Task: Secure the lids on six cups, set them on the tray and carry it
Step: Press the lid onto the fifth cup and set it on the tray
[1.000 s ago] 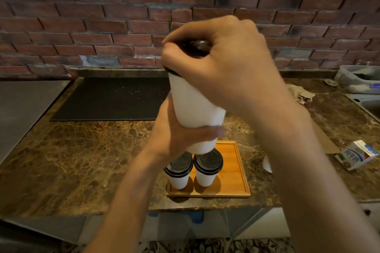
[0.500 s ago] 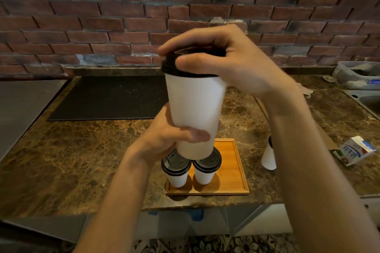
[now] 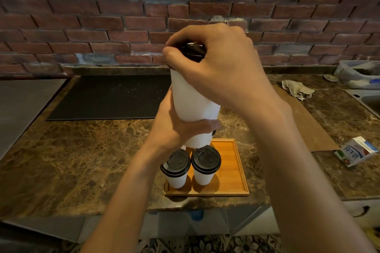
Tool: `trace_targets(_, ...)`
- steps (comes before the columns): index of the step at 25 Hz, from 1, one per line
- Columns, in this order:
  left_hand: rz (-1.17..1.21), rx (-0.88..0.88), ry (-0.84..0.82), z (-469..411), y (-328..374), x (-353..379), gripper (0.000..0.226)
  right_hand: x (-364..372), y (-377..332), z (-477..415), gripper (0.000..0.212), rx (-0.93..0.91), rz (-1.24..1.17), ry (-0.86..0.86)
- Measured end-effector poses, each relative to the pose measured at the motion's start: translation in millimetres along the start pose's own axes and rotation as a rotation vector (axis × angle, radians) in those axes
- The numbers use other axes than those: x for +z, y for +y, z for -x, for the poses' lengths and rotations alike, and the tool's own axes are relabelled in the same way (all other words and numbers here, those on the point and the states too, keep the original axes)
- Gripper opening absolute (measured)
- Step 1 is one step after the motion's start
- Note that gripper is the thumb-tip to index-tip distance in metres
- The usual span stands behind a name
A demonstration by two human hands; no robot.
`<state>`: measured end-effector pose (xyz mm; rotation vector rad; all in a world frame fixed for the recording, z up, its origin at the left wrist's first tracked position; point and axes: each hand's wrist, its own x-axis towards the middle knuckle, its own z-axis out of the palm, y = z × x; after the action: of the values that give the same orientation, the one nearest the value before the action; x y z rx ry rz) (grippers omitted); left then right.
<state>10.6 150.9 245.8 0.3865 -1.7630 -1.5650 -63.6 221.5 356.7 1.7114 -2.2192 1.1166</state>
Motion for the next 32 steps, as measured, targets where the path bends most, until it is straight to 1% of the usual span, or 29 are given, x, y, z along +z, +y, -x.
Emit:
trace_targets(1, 0.012, -0.001, 0.02, -1, 0, 0, 0.111, -1, 3, 2, 0.037, -0.005, -0.045, -0.012)
trace_targets(3, 0.01, -0.003, -0.033, -2, -2, -6, 0.086, -6, 13, 10, 0.066, 0.019, -0.16, -0.019)
trace_targets(4, 0.006, -0.002, -0.066, -1, -3, -9, 0.079, -9, 20, 15, 0.081, 0.058, -0.218, -0.01)
trace_targets(6, 0.002, -0.01, -0.058, 1, -4, -16, 0.077, -12, 33, 28, 0.105, 0.177, -0.32, -0.009)
trace_targets(8, 0.053, -0.034, -0.033, 0, -6, -14, 0.08, -9, 44, 40, 0.116, 0.28, -0.428, -0.063)
trace_targets(10, 0.104, -0.058, -0.042, -2, -9, -12, 0.086, -1, 52, 49, 0.114, 0.344, -0.539, -0.128)
trace_targets(12, 0.114, -0.059, -0.072, -3, -10, -13, 0.087, 9, 56, 55, 0.105, 0.345, -0.58, -0.164)
trace_targets(15, 0.083, -0.066, -0.15, -4, -12, -14, 0.072, 22, 56, 56, 0.088, 0.308, -0.638, -0.159)
trace_targets(17, 0.073, -0.082, -0.18, -4, -13, -14, 0.071, 26, 57, 55, 0.083, 0.305, -0.676, -0.134)
trace_targets(19, 0.097, -0.093, -0.2, -4, -10, -13, 0.069, 30, 56, 54, 0.081, 0.311, -0.681, -0.116)
trace_targets(22, 0.152, -0.097, -0.254, -5, -7, -12, 0.061, 34, 55, 51, 0.079, 0.333, -0.678, -0.106)
trace_targets(26, 0.151, -0.102, -0.303, -4, -5, -13, 0.05, 37, 56, 49, 0.076, 0.348, -0.616, -0.088)
trace_targets(29, 0.151, -0.12, -0.301, -2, -7, -13, 0.049, 38, 57, 49, 0.075, 0.351, -0.586, -0.085)
trace_targets(32, 0.127, -0.103, -0.313, -2, -5, -13, 0.05, 36, 58, 49, 0.074, 0.356, -0.631, -0.092)
